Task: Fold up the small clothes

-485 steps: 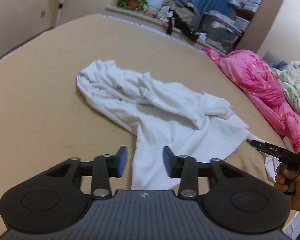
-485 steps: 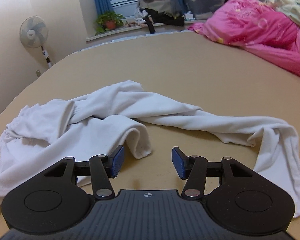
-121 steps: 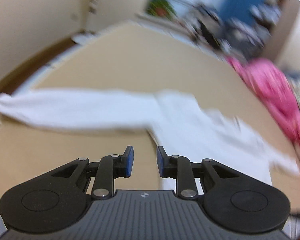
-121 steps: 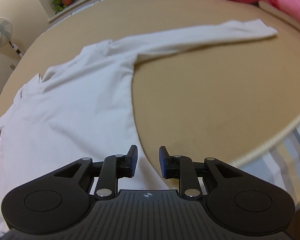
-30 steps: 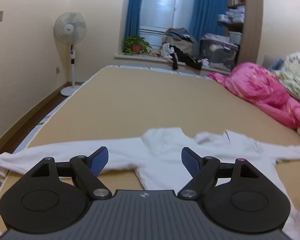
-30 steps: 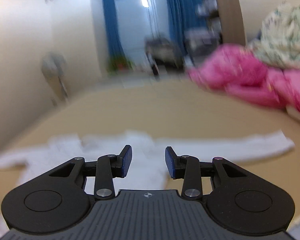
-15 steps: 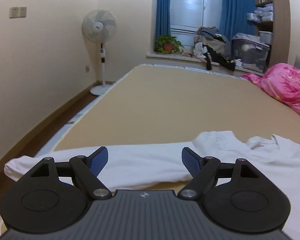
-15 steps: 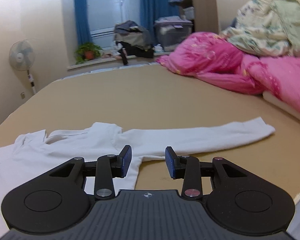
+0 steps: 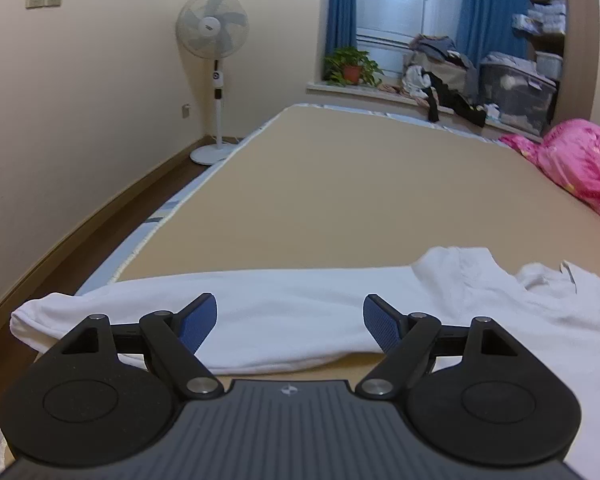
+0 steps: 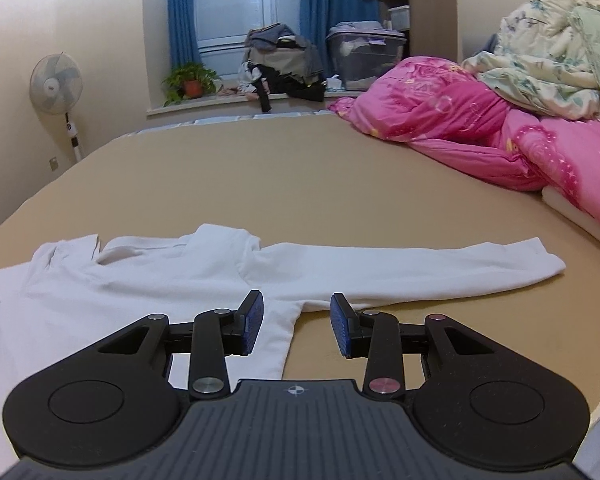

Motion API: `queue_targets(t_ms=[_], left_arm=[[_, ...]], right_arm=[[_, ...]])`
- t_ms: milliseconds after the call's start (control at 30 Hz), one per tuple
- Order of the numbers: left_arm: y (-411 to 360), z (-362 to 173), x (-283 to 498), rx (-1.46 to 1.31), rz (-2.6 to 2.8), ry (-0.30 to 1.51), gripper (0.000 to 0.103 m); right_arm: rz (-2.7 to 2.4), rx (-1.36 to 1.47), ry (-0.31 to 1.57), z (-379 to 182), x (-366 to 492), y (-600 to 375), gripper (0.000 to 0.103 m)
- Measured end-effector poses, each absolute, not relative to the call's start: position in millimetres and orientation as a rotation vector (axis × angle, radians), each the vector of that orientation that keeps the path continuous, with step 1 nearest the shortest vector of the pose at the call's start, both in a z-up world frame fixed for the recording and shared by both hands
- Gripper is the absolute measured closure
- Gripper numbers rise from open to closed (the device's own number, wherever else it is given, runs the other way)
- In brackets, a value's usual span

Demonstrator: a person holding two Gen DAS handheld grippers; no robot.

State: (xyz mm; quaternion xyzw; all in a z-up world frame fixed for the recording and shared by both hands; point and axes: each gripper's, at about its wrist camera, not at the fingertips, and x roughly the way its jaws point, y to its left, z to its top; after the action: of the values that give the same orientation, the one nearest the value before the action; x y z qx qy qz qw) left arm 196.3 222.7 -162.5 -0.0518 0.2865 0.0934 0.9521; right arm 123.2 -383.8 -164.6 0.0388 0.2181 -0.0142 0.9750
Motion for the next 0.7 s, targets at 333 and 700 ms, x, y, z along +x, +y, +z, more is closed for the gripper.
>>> queue_targets(t_ms=[333, 700], left_arm=[[281.6, -165.0, 203.8, -0.229, 0.298, 0.602, 0.063], [367.4, -178.0, 189.2, -0.614, 0.404, 0.621, 0.066]], right_arm=[[-0.027, 0.062, 0.482, -167.7, 128.7, -382.3, 0.064], [-0.013, 0.074, 0.467, -165.6, 127.9, -381.0, 0.064]])
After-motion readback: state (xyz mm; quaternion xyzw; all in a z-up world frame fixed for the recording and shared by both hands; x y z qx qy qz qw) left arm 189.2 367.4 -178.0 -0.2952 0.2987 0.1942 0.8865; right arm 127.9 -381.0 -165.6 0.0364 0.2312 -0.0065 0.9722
